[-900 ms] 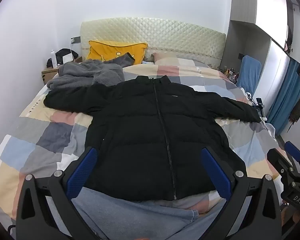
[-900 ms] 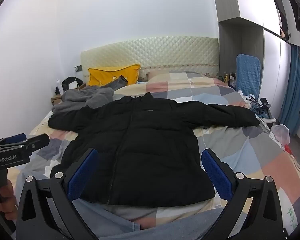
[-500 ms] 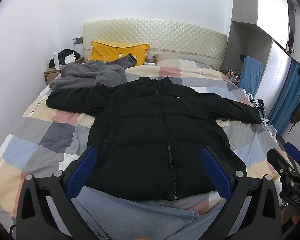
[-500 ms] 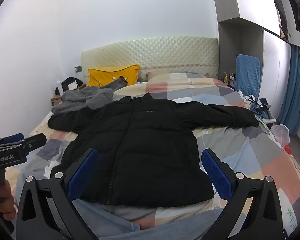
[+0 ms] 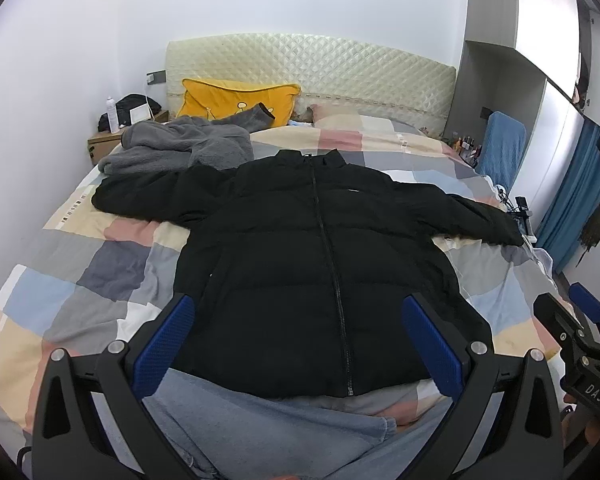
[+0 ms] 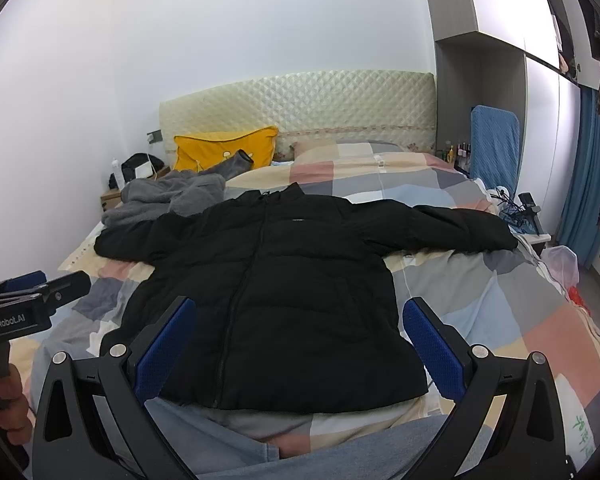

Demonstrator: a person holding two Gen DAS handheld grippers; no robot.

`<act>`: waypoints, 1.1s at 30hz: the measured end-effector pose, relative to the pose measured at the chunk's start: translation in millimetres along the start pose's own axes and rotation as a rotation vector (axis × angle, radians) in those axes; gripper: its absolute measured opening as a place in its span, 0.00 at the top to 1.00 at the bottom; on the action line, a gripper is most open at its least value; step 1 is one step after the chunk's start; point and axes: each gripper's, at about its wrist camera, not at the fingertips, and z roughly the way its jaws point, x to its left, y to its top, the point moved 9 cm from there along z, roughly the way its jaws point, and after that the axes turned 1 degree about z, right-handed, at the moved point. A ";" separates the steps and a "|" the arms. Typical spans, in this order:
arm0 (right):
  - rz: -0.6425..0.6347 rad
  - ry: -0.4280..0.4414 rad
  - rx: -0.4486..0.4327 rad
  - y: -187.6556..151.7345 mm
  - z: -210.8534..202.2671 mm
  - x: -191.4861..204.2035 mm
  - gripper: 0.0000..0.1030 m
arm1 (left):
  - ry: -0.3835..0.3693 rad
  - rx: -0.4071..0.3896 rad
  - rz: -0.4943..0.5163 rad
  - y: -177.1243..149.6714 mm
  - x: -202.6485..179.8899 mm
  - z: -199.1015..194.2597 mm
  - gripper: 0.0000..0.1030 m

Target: Fold large clothes

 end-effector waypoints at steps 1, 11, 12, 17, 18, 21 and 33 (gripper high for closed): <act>-0.002 0.000 0.000 -0.4 0.2 0.6 0.00 | 0.000 0.000 -0.001 0.3 0.4 -0.4 0.00; -0.010 -0.004 0.000 -3.9 0.6 3.9 0.00 | 0.010 0.004 0.004 -4.3 1.7 4.0 0.00; -0.010 -0.005 -0.002 -4.4 0.1 4.0 0.00 | 0.011 0.003 0.005 -4.6 1.8 4.0 0.00; -0.011 -0.004 -0.001 -5.0 -0.7 3.7 0.00 | 0.010 0.008 0.008 -5.6 1.4 4.6 0.00; -0.008 -0.005 -0.001 -4.3 -0.1 3.6 0.00 | 0.009 0.010 0.009 -6.2 1.6 5.6 0.00; -0.005 -0.003 -0.001 -5.2 -0.4 3.8 0.00 | 0.008 0.022 0.012 -9.2 -0.5 7.9 0.00; -0.001 -0.013 -0.014 -0.9 -2.1 6.2 0.00 | 0.004 0.031 0.026 -12.3 -0.7 7.5 0.00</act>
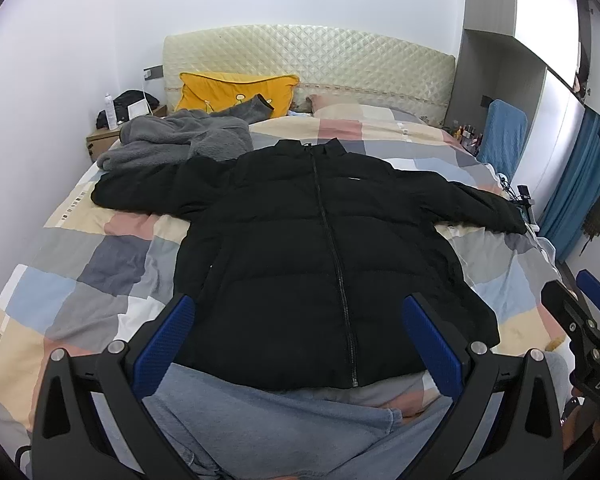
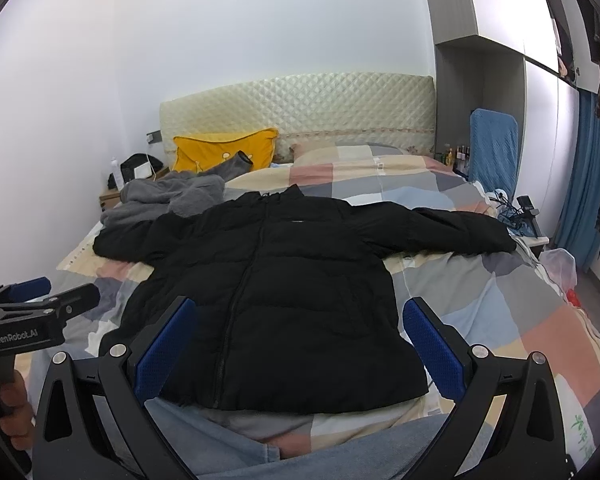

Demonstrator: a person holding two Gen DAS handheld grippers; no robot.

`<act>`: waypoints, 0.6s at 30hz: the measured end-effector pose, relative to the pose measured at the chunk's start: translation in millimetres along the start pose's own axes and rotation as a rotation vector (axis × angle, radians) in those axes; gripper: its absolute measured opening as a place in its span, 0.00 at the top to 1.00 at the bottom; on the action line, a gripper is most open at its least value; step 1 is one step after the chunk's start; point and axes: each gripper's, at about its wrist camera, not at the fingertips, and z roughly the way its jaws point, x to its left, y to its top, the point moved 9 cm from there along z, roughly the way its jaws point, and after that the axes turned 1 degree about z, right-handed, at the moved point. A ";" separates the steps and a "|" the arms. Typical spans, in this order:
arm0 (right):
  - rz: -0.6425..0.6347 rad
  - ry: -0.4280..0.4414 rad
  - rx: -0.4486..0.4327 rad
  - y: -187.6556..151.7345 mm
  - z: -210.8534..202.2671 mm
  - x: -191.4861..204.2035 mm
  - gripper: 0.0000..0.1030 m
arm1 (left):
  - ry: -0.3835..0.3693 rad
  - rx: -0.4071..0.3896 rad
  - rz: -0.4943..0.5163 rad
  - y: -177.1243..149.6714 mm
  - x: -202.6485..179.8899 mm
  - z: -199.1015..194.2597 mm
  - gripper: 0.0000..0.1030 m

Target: Fold large clothes

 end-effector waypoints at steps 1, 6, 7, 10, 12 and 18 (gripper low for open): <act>-0.001 0.000 -0.002 0.7 -0.7 1.0 0.00 | -0.002 -0.003 0.000 0.5 0.7 -0.6 0.00; -0.002 0.000 -0.013 1.4 -5.2 4.3 0.00 | -0.030 -0.025 0.002 4.7 -3.1 -1.7 0.00; 0.002 0.003 -0.014 0.4 -6.2 4.5 0.00 | -0.037 -0.027 0.000 4.6 -3.6 -1.7 0.00; 0.002 -0.009 -0.010 -1.7 -7.1 2.6 0.00 | -0.035 -0.018 0.005 2.6 -5.5 0.4 0.00; 0.005 -0.014 -0.007 -3.4 -8.4 0.5 0.00 | -0.036 -0.010 0.008 3.1 -3.8 0.2 0.00; -0.009 -0.025 -0.004 -3.7 -9.6 1.8 0.00 | -0.043 0.001 0.032 -1.0 -9.3 0.2 0.00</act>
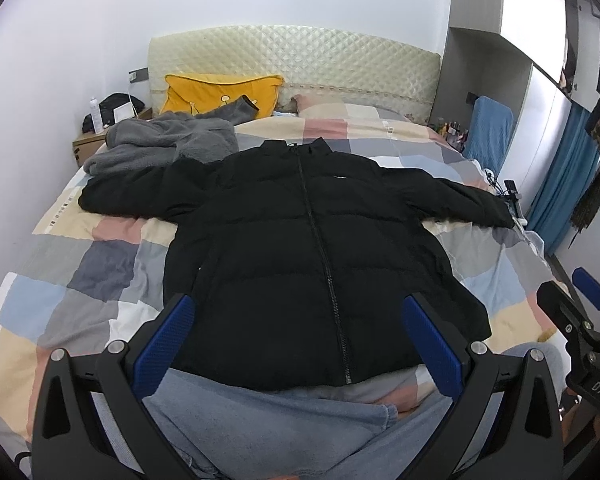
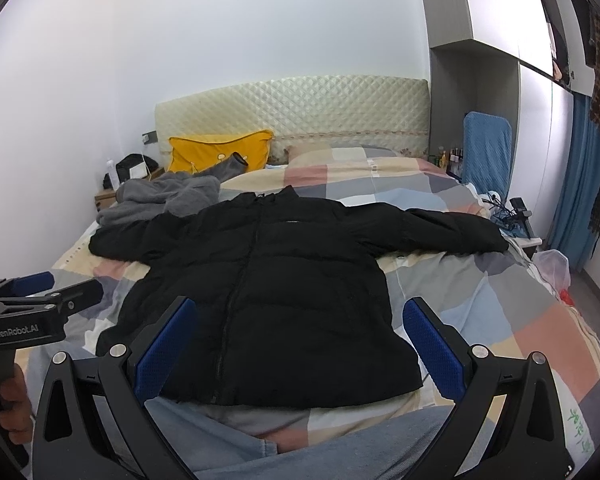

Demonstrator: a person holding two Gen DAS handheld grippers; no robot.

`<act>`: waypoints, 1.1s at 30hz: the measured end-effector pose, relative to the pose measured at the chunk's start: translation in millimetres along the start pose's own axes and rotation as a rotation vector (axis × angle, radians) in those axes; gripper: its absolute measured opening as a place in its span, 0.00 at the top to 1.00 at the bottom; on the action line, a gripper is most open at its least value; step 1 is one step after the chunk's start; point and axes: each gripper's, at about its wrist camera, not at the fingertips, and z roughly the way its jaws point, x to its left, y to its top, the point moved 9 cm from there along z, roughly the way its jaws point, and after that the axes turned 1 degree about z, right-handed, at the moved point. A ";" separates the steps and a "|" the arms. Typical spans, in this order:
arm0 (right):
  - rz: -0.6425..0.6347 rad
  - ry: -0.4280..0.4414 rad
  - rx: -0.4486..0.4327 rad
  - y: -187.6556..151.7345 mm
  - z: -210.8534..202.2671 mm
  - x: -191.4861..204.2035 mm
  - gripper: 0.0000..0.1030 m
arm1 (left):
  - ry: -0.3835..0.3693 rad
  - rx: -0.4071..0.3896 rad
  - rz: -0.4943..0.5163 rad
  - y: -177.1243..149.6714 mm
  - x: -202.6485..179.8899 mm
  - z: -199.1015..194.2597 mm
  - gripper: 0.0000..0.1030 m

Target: Fold large clothes

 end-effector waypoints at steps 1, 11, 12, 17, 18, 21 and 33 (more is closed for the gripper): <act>0.000 0.001 0.001 -0.4 -0.1 0.3 0.00 | 0.000 0.002 0.001 -0.4 -0.7 0.3 0.00; -0.005 0.009 0.006 1.7 3.7 -1.1 0.00 | 0.002 0.014 -0.003 -0.9 1.0 5.6 0.00; -0.004 0.008 0.005 1.3 3.6 -0.7 0.00 | 0.002 0.012 -0.005 -0.4 4.0 5.5 0.00; 0.006 0.010 0.008 5.2 8.2 -3.3 0.00 | -0.003 0.021 -0.009 4.1 4.5 7.6 0.00; 0.010 0.014 0.007 8.6 8.7 -3.8 0.00 | -0.011 0.022 -0.015 8.1 5.0 7.7 0.00; -0.007 0.020 0.003 18.6 9.0 -4.3 0.00 | -0.030 -0.002 -0.025 20.3 1.4 2.6 0.00; 0.007 -0.064 0.009 46.3 39.4 -60.6 0.00 | -0.139 -0.064 -0.003 70.8 -38.4 13.6 0.00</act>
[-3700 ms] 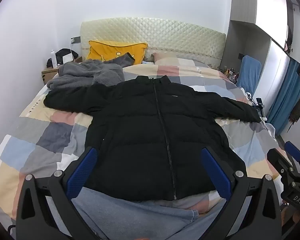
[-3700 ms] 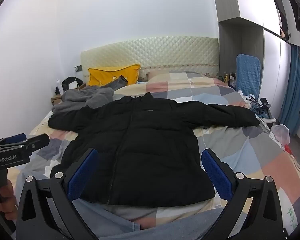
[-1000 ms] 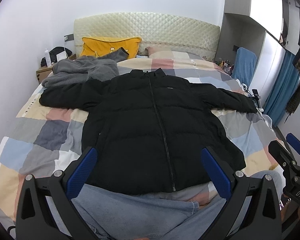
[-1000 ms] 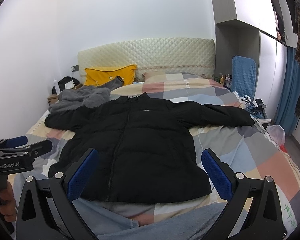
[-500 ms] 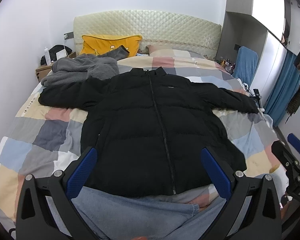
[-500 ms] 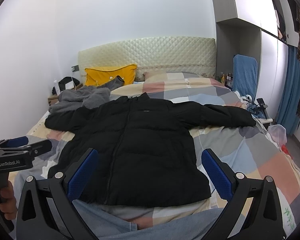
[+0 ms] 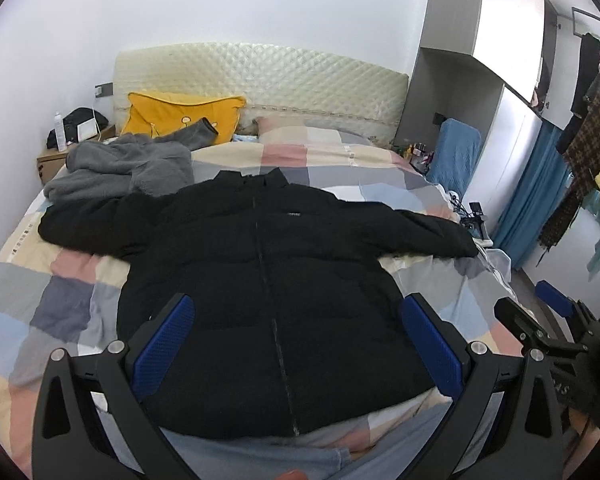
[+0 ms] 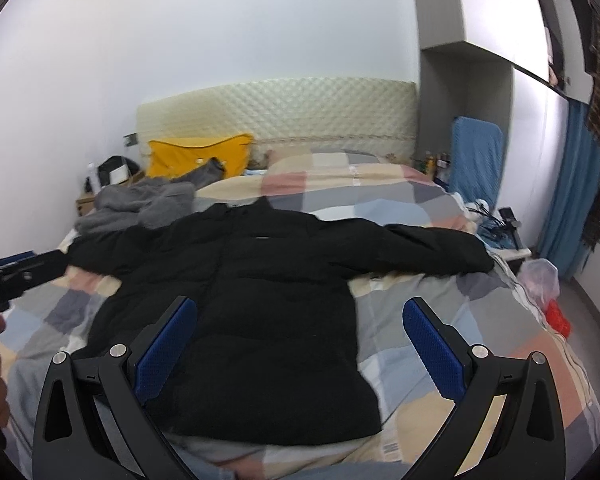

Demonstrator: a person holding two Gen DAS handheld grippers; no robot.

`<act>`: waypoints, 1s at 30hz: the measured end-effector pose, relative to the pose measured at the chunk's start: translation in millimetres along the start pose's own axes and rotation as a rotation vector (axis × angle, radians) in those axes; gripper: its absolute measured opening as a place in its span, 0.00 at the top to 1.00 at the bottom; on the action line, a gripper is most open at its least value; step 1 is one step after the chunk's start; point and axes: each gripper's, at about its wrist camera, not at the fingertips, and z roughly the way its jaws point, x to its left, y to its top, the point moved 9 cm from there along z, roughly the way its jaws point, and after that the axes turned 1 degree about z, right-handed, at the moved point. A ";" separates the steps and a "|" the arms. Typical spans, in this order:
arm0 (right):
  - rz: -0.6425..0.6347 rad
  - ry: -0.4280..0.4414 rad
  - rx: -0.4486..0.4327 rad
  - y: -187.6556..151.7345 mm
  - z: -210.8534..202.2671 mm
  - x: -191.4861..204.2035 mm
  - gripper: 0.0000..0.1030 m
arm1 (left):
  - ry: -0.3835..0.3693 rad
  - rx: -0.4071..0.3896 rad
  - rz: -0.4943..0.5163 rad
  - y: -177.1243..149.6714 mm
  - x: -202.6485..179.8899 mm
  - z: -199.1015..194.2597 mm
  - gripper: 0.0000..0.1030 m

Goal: Fold large clothes
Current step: 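Reach the right tool to the jacket sleeve cuff and grasp it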

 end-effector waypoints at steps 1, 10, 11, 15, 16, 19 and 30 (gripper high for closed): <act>0.004 -0.008 0.002 0.9 3.8 -7.2 0.00 | 0.003 -0.002 0.004 2.9 -1.9 4.2 0.00; 0.061 -0.074 -0.009 16.8 34.3 -65.7 0.00 | -0.037 -0.050 0.017 42.6 -29.1 34.7 0.00; 0.066 -0.079 -0.014 19.8 38.4 -72.7 0.00 | -0.040 -0.052 0.021 45.5 -31.2 37.4 0.00; 0.051 -0.128 -0.033 28.9 61.9 -101.1 0.00 | -0.033 -0.071 0.043 61.6 -38.4 57.8 0.00; 0.038 -0.152 -0.030 29.2 73.8 -112.4 0.00 | -0.031 -0.075 0.040 65.1 -38.5 64.7 0.00; 0.016 -0.214 -0.016 26.7 99.9 -140.5 0.00 | -0.032 -0.088 0.039 68.1 -35.9 77.3 0.00; 0.326 -0.114 0.052 -15.5 213.6 -273.8 0.00 | 0.077 -0.058 0.091 39.3 17.6 147.5 0.00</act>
